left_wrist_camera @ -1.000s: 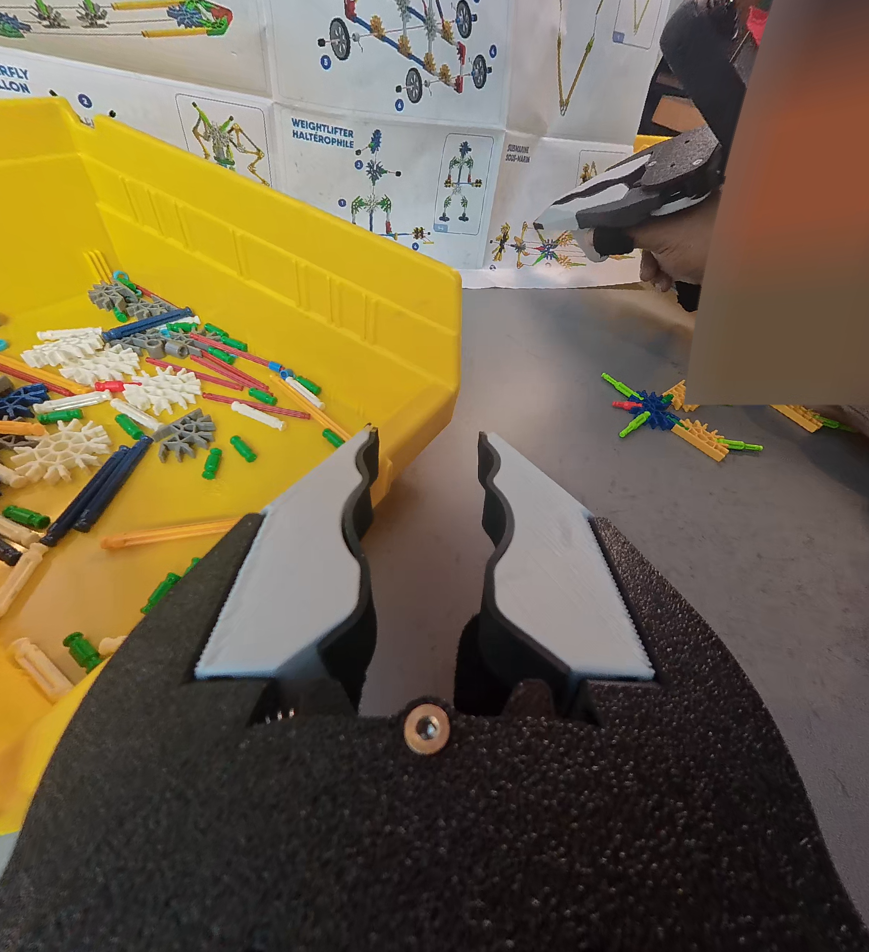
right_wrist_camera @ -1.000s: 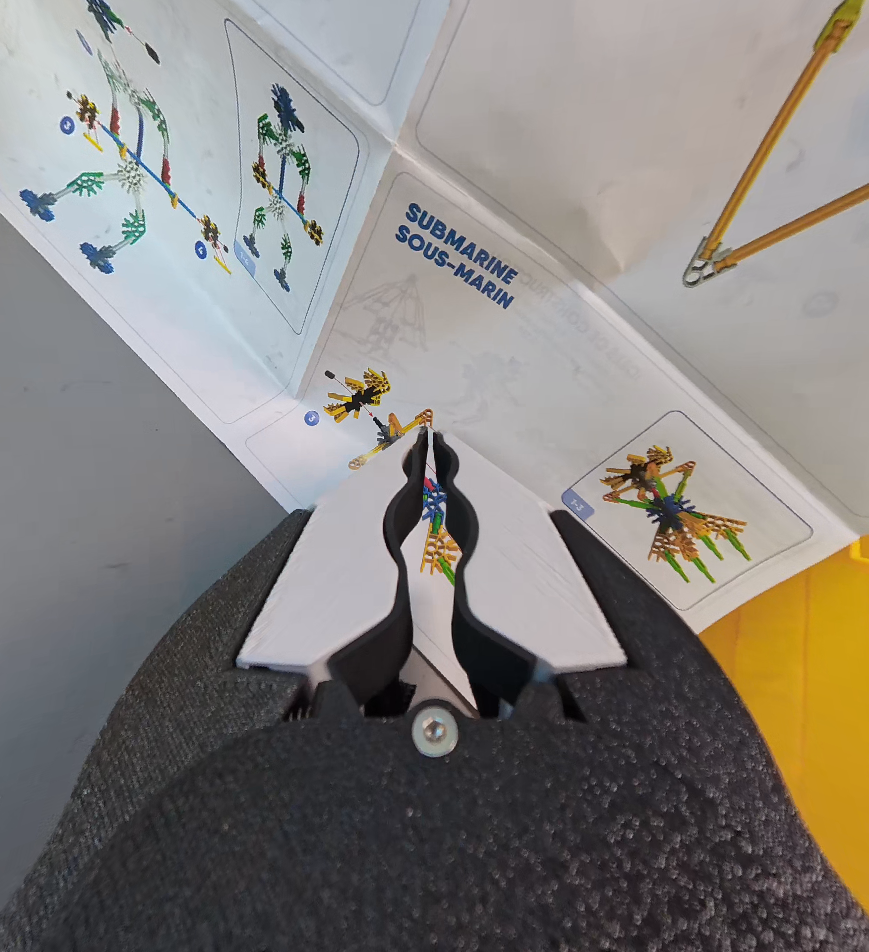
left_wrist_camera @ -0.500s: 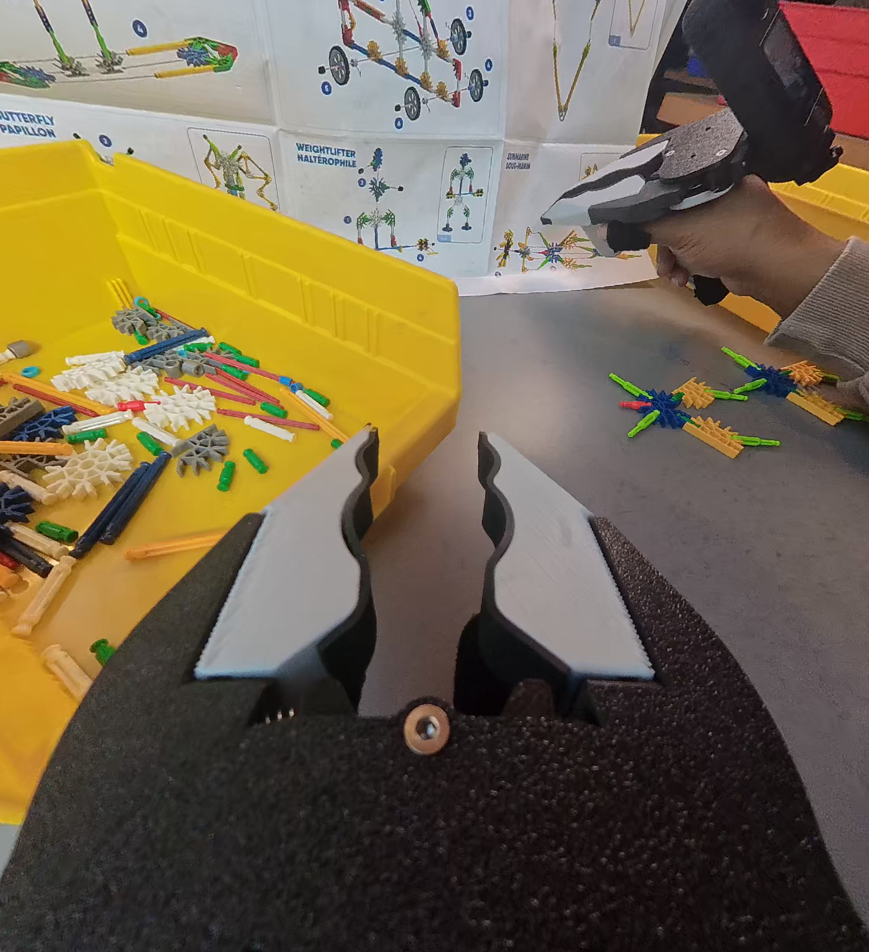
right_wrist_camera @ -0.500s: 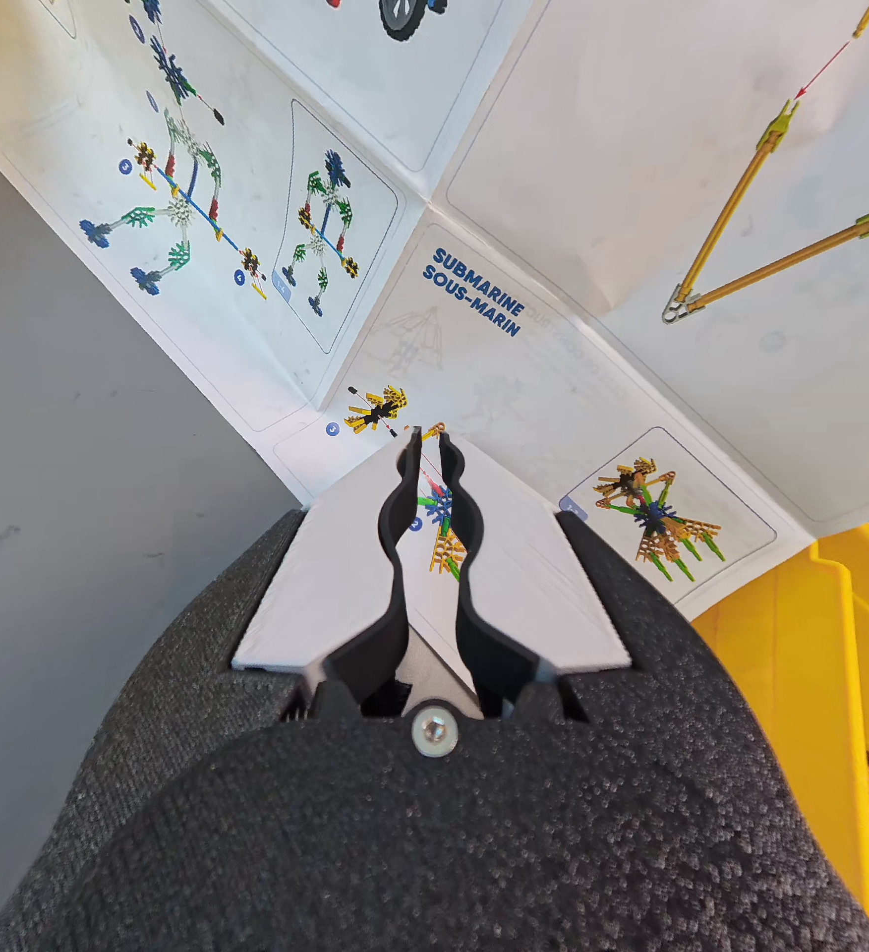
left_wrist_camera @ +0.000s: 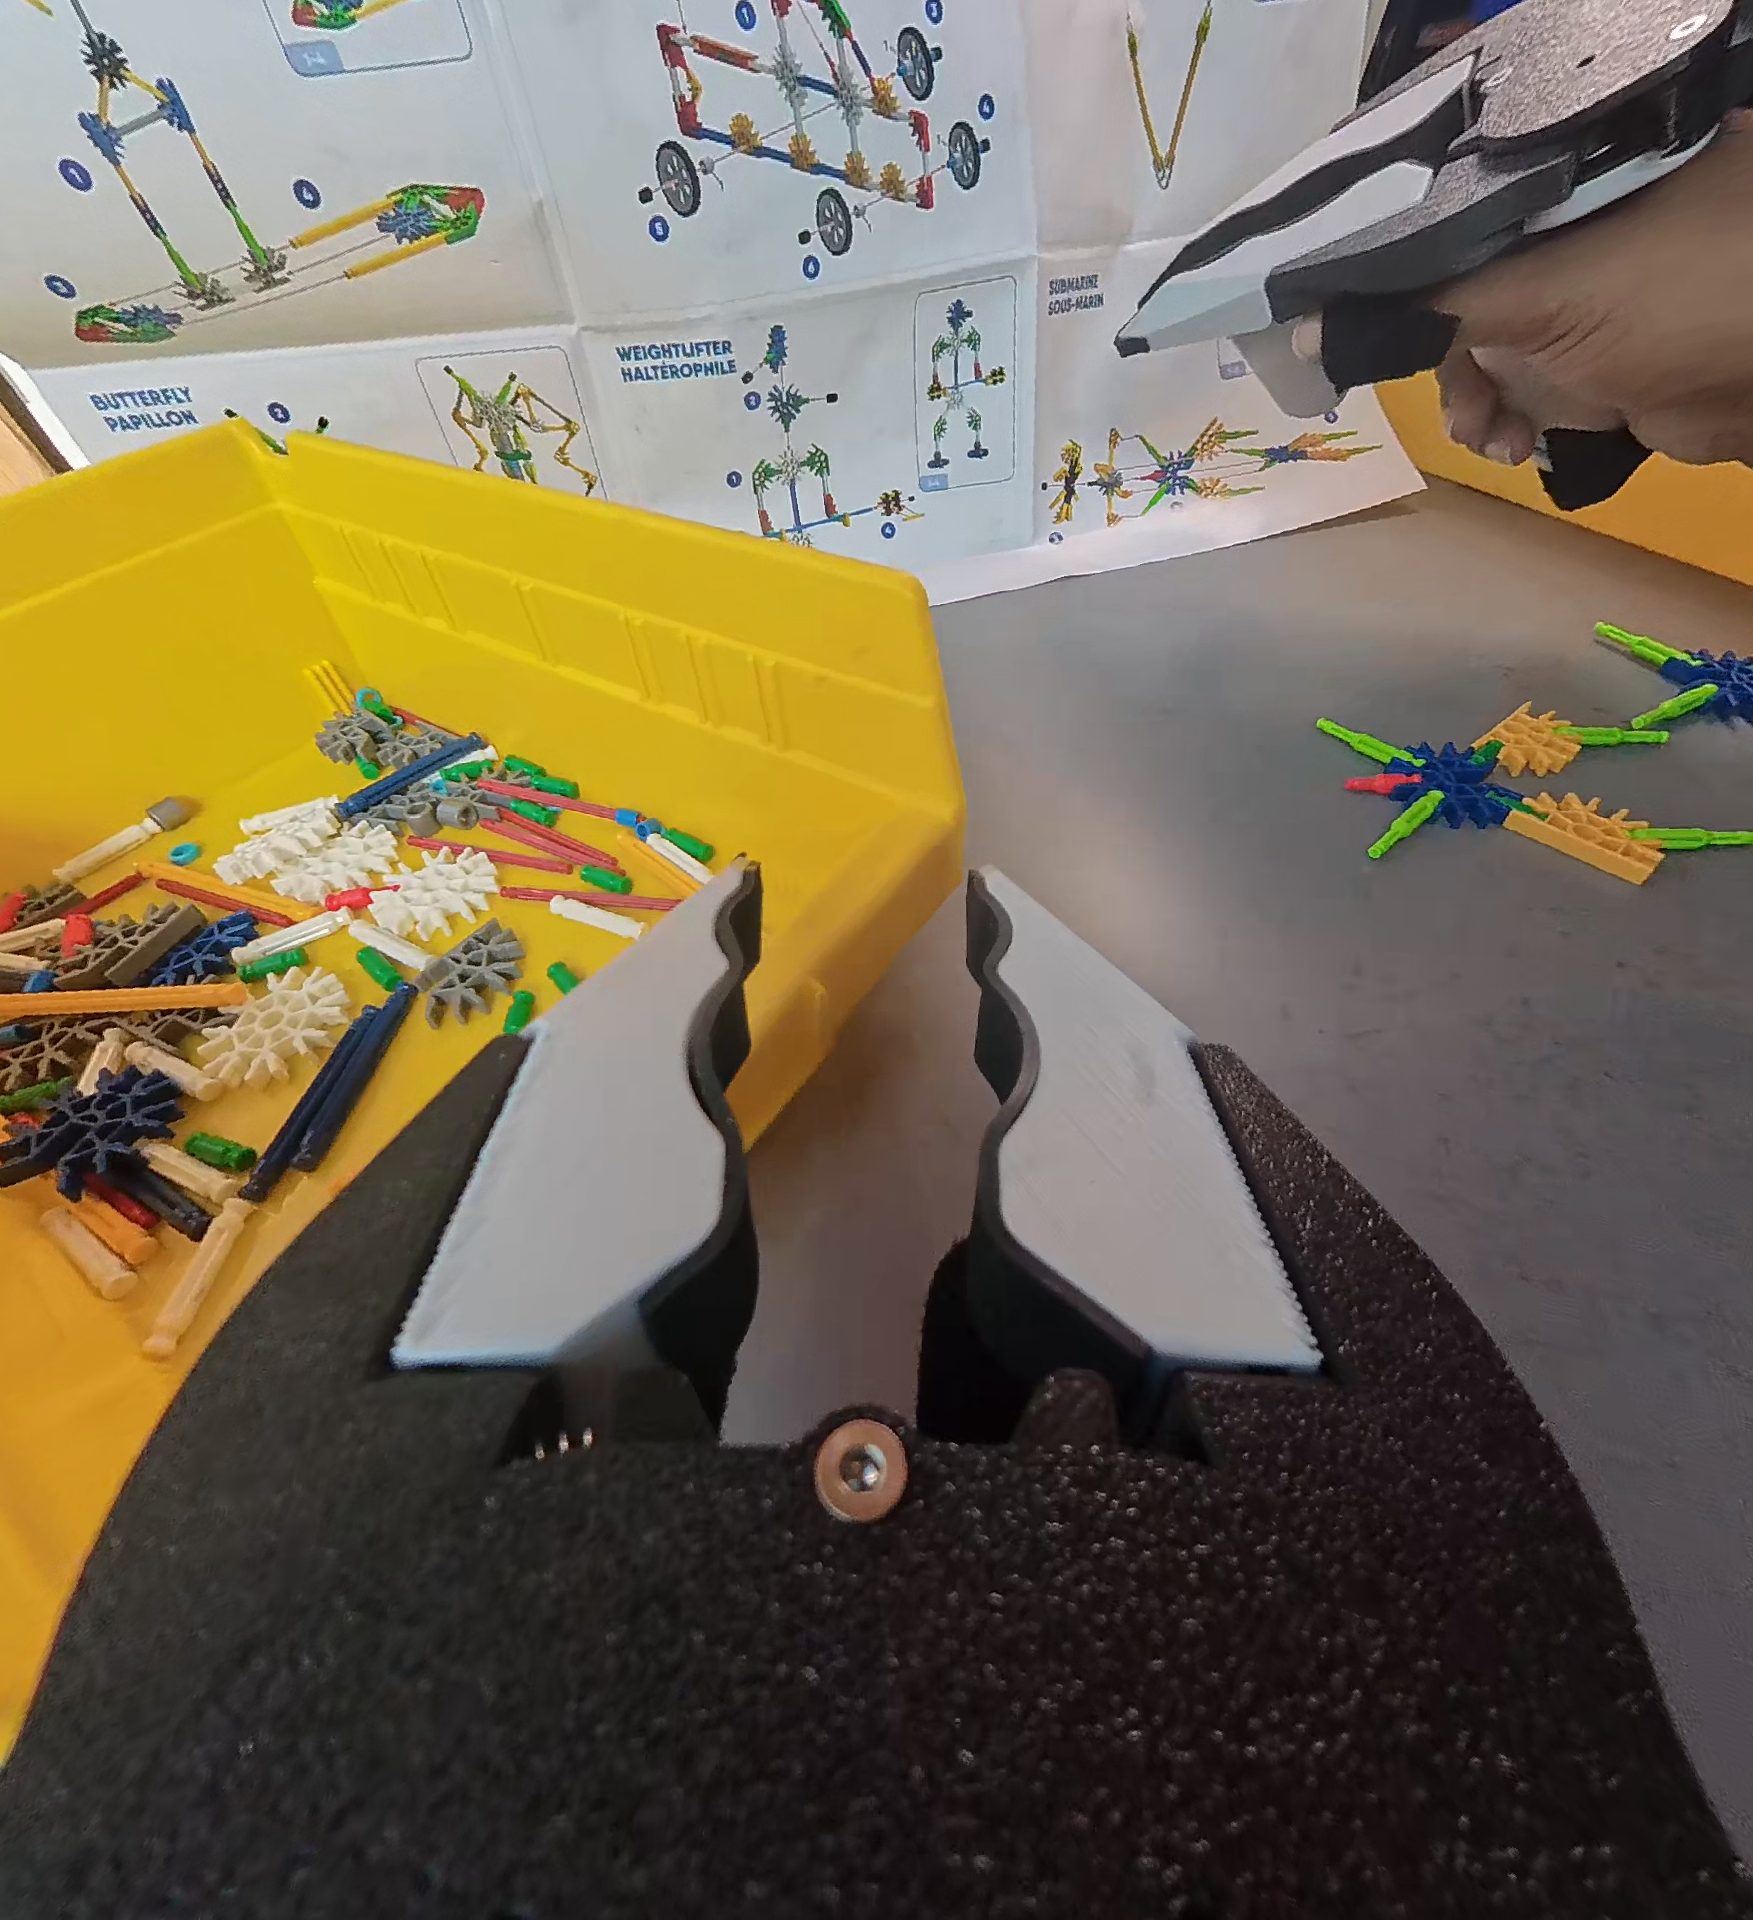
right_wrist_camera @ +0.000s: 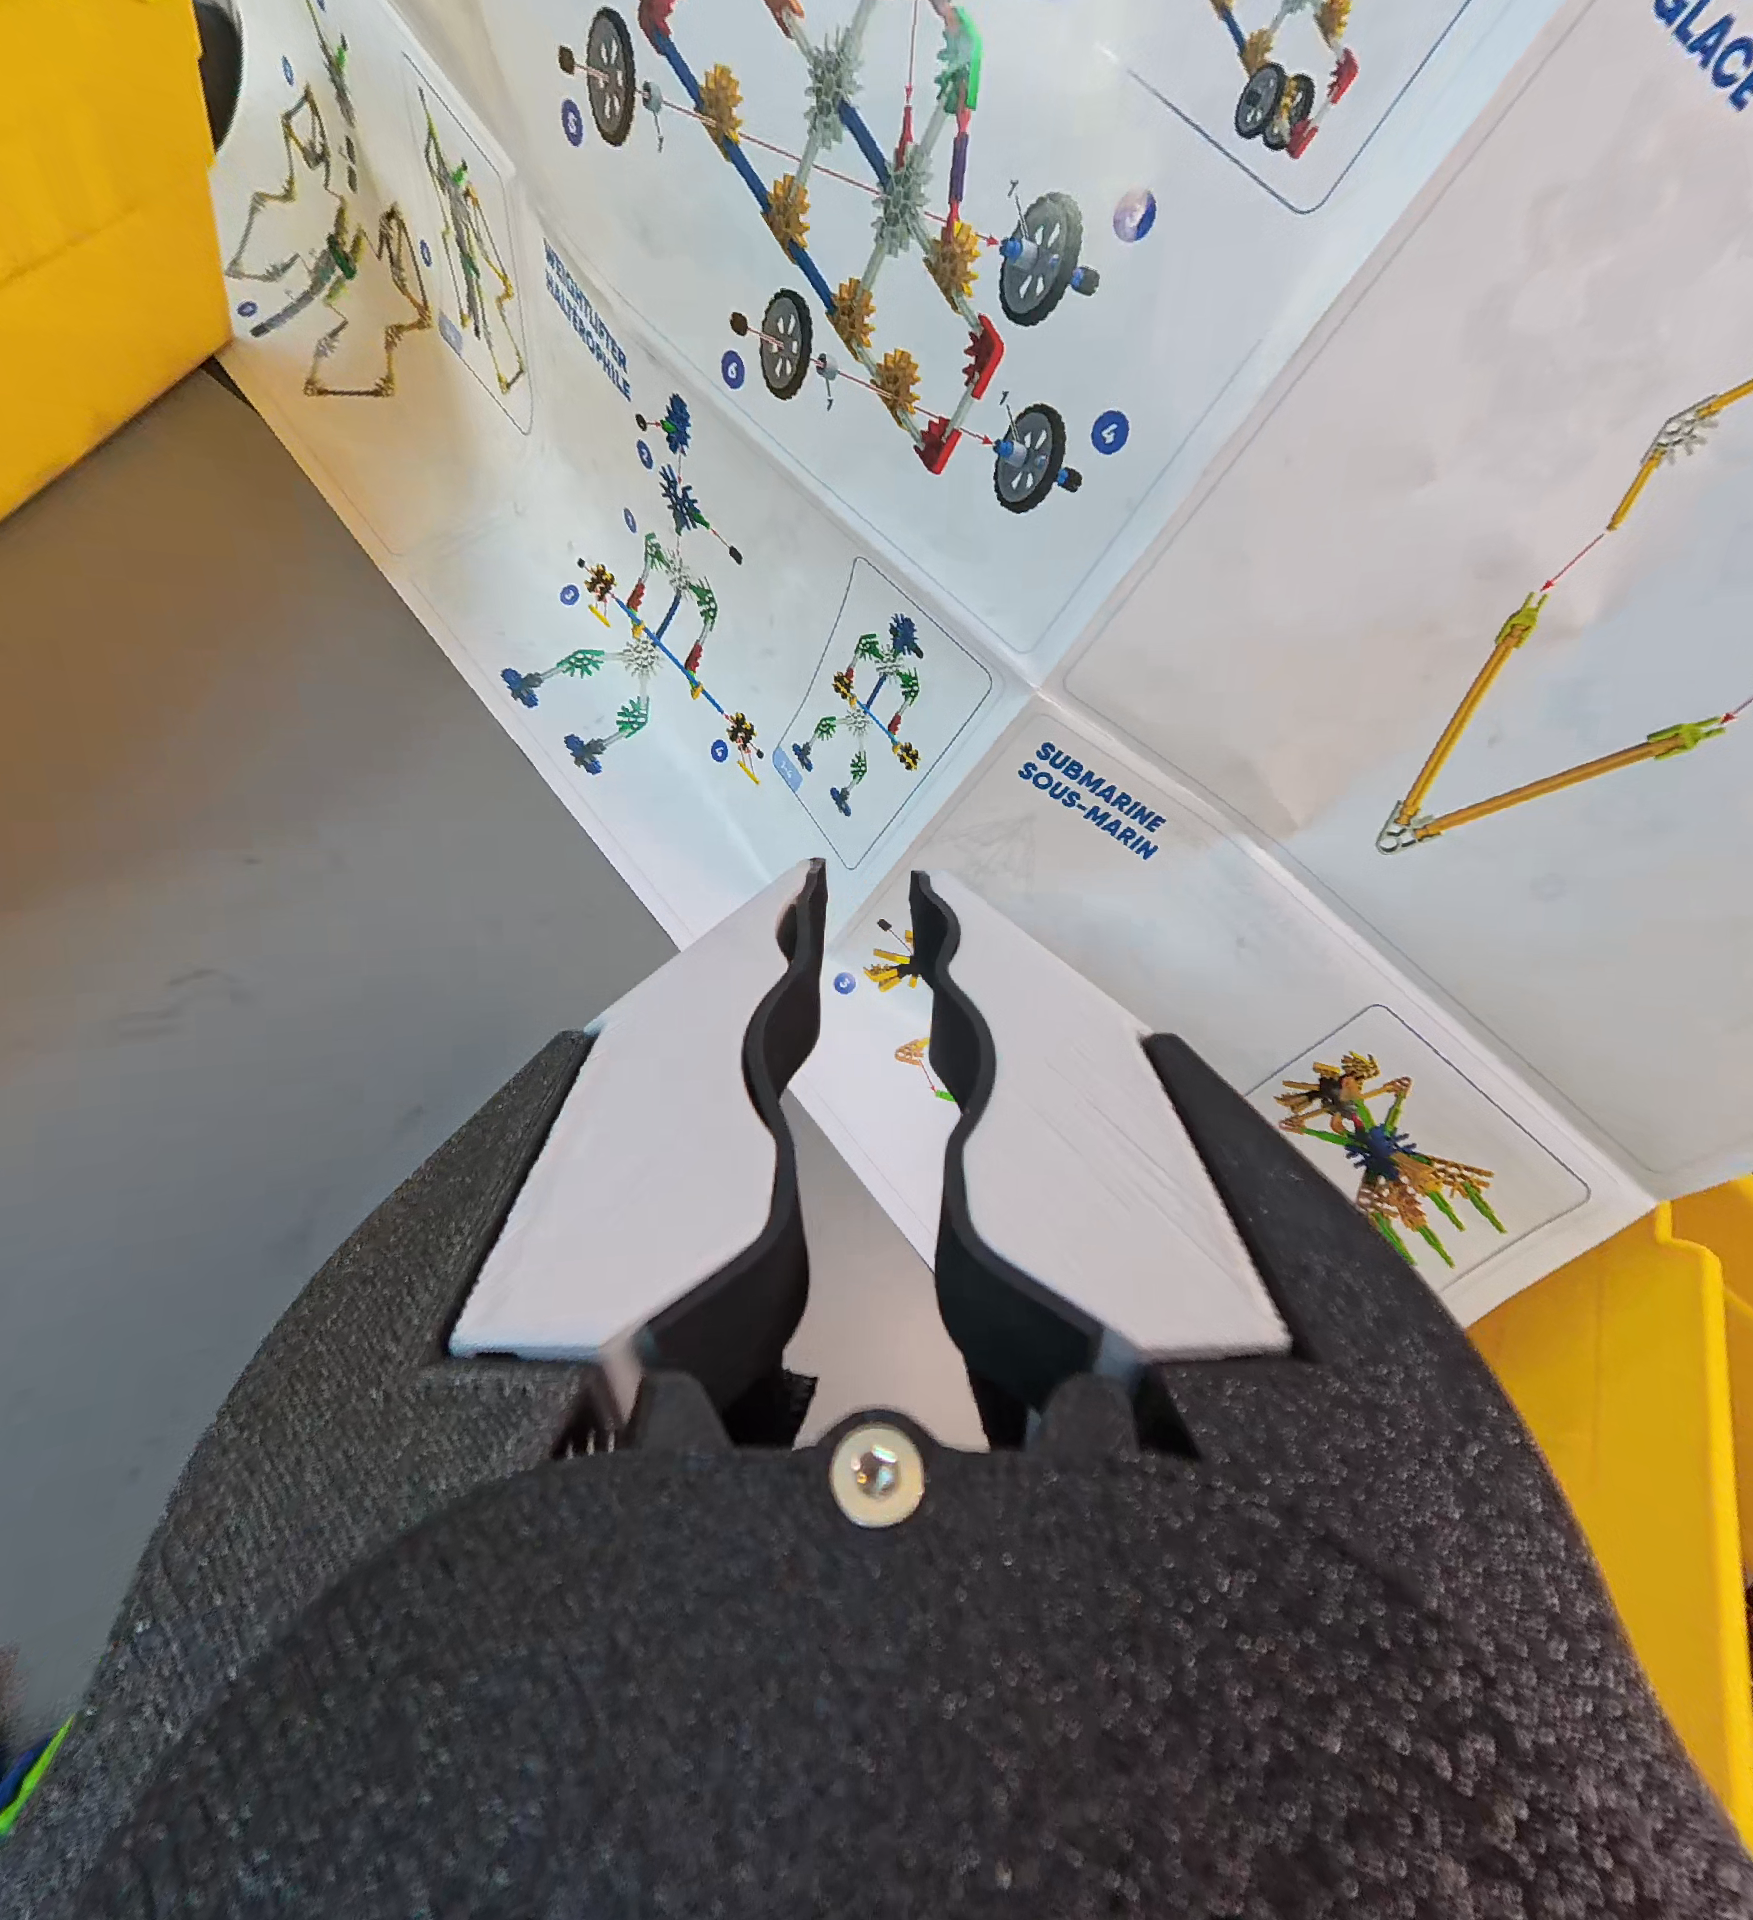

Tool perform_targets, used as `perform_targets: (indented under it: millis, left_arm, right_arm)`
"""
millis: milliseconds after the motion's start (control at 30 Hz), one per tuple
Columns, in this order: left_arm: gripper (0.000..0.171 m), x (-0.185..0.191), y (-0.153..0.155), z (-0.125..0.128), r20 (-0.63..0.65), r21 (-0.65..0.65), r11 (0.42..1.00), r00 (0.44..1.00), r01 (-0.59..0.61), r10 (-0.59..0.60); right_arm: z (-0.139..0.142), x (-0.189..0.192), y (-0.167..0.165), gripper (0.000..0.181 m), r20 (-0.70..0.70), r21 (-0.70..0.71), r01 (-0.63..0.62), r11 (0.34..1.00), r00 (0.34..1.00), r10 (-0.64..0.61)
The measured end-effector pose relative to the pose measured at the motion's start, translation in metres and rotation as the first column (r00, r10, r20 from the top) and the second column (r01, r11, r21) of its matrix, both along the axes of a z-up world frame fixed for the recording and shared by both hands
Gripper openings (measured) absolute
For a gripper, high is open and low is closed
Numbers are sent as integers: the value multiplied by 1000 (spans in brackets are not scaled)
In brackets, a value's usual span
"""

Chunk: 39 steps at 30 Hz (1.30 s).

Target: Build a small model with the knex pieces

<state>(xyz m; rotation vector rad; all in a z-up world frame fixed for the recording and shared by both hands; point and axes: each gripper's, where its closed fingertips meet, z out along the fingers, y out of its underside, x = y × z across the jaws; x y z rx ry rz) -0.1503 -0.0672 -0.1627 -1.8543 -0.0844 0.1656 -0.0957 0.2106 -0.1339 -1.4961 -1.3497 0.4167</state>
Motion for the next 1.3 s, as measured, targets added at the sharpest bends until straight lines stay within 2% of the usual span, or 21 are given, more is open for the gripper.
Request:
perform_targets:
  millis: [133,200,233,300,333,400,467,567,667,733,833,933,1033,1300]
  left_arm:
    - [39,-3,0,-1,-30,-7,1000,999,-21,21]
    - [39,-4,-1,1,-41,-5,999,999,-31,31]
    - [39,-4,-2,3,-37,1,999,999,-34,34]
    - [39,-2,-3,7,-5,20,999,999,-33,33]
    - [39,0,-4,10,22,28,999,999,-32,31]
    - [39,1,-5,15,83,47,998,996,-35,31]
    - [39,2,-8,21,150,78,996,988,-34,22]
    - [39,-1,-11,22,234,97,995,972,-35,11]
    - [40,-1,-11,22,206,91,995,978,-30,11]
    - [40,4,-10,23,170,84,996,985,-15,1]
    - [40,9,-10,24,116,78,997,993,-5,-4]
    - [40,10,-11,23,78,70,998,997,-3,-3]
    - [40,10,-11,23,68,65,998,998,-1,-4]
    - [40,13,-8,18,68,47,999,998,14,-17]
  right_arm:
    - [6,-4,-14,19,-18,-13,-39,999,999,39]
    - [25,-3,-23,22,-42,1,-77,997,996,77]
    - [44,2,-25,22,-62,19,-93,996,994,94]
    - [93,29,-20,13,-114,27,-116,993,986,118]
    - [111,50,-13,11,-120,-19,-130,991,985,127]
    - [125,104,23,11,-72,-111,-70,991,995,63]
    - [109,160,81,8,71,-136,81,987,995,-71]
    - [31,234,142,9,407,-290,293,911,899,-160]
    - [-35,271,153,10,559,-389,420,820,815,-152]
    - [-59,277,156,11,586,-391,458,798,793,-168]
    - [-73,271,164,13,551,-422,488,764,808,-211]
    - [-84,266,162,13,545,-480,493,725,816,-194]
    - [-87,266,167,12,558,-456,511,728,802,-213]
    - [-88,263,164,6,545,-464,480,745,817,-187]
